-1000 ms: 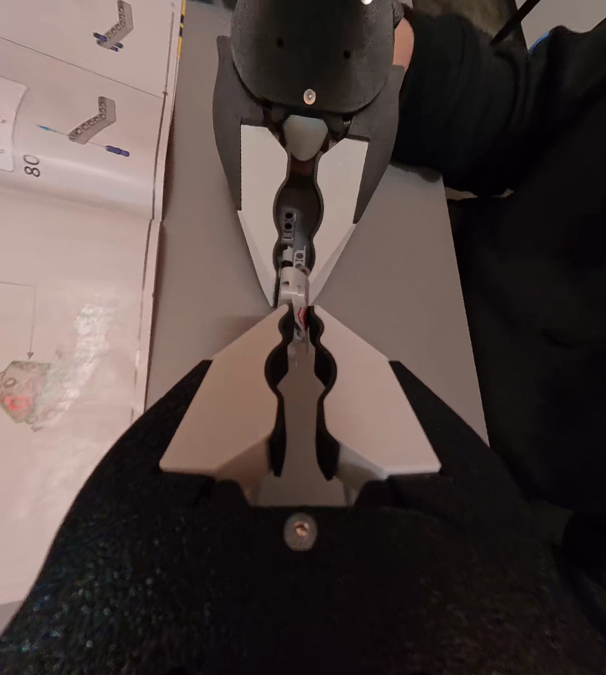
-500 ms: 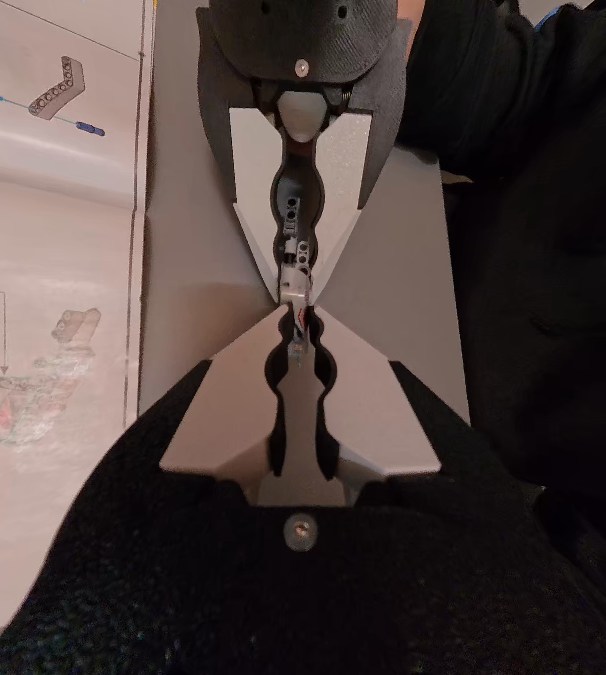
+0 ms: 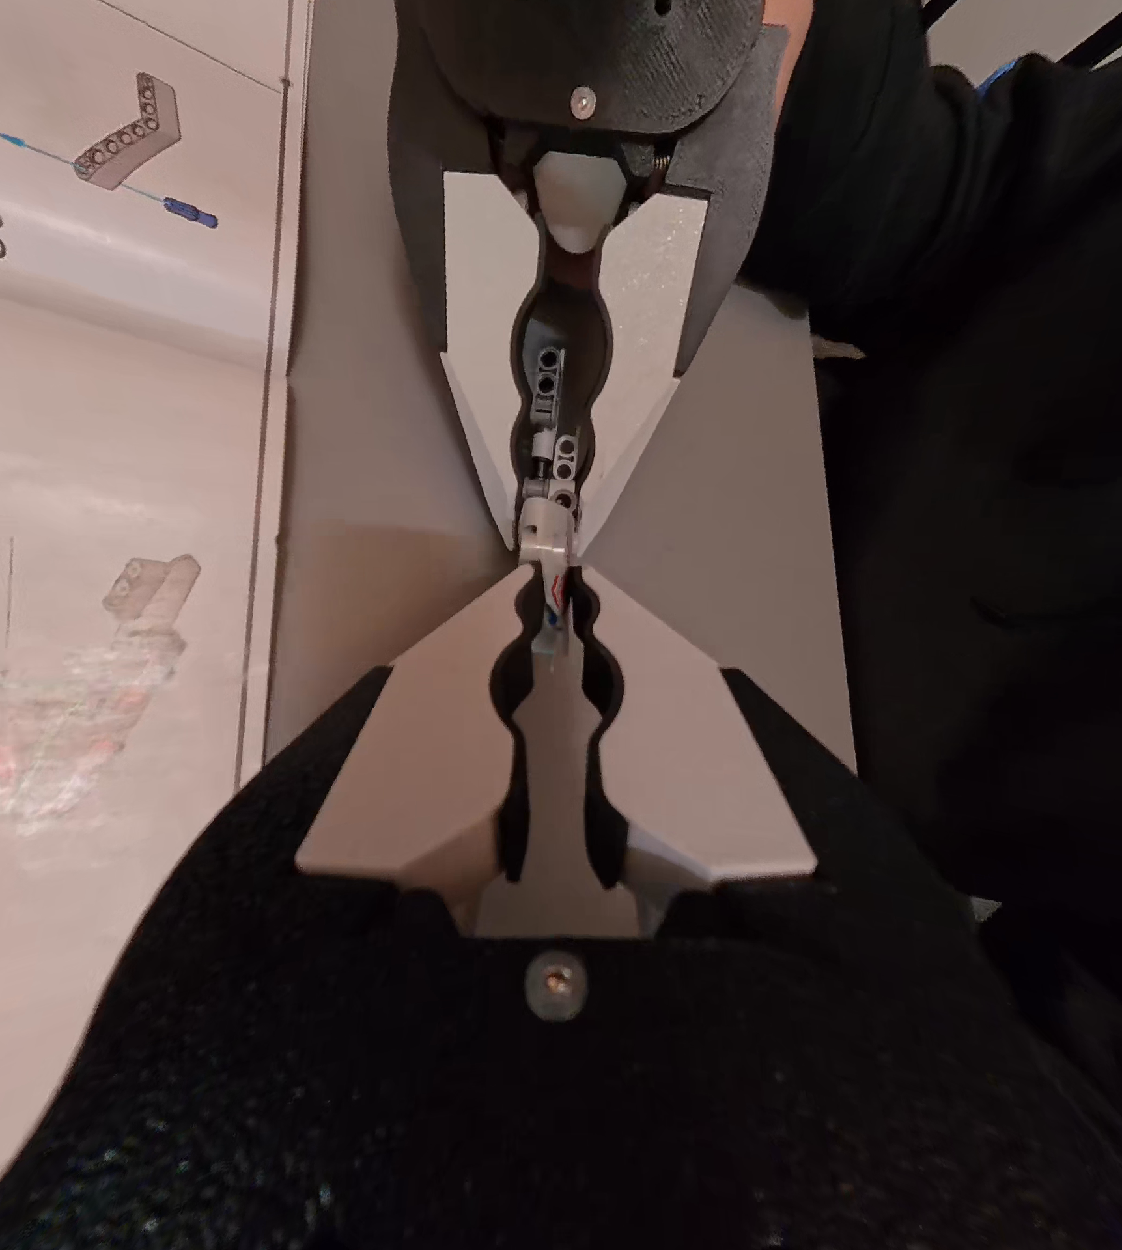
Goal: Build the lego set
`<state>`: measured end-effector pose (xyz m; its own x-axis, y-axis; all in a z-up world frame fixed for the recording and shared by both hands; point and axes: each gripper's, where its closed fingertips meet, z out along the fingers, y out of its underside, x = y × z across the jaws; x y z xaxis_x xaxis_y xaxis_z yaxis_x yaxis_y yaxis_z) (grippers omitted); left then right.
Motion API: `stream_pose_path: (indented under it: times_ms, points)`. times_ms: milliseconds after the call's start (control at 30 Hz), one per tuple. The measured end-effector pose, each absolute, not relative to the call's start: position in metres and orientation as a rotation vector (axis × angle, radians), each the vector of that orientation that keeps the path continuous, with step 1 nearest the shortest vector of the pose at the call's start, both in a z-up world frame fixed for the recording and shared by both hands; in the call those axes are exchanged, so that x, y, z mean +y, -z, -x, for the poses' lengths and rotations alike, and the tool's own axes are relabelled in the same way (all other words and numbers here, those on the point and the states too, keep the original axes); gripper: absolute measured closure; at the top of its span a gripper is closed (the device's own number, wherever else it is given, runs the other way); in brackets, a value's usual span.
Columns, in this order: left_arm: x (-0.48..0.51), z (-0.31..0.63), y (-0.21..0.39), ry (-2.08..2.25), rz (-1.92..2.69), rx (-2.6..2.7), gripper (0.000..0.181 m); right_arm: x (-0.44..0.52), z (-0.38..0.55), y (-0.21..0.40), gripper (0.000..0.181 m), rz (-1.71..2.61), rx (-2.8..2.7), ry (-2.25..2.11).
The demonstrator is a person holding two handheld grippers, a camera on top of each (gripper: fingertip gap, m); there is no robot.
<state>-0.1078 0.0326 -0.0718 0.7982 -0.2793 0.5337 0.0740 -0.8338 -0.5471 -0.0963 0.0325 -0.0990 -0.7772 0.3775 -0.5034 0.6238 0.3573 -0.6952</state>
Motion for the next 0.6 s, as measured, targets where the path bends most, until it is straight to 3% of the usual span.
stream_pose_path:
  times_ms: [33,600]
  points:
    - [0.033,0.109,0.072,0.862,2.409,0.141,0.177,0.033,0.097,0.099,0.167,-0.908,2.353,1.386]
    - [0.041,0.104,0.058,1.670,2.084,-0.163,0.177,0.033,0.084,0.072,0.166,-0.966,1.836,1.466]
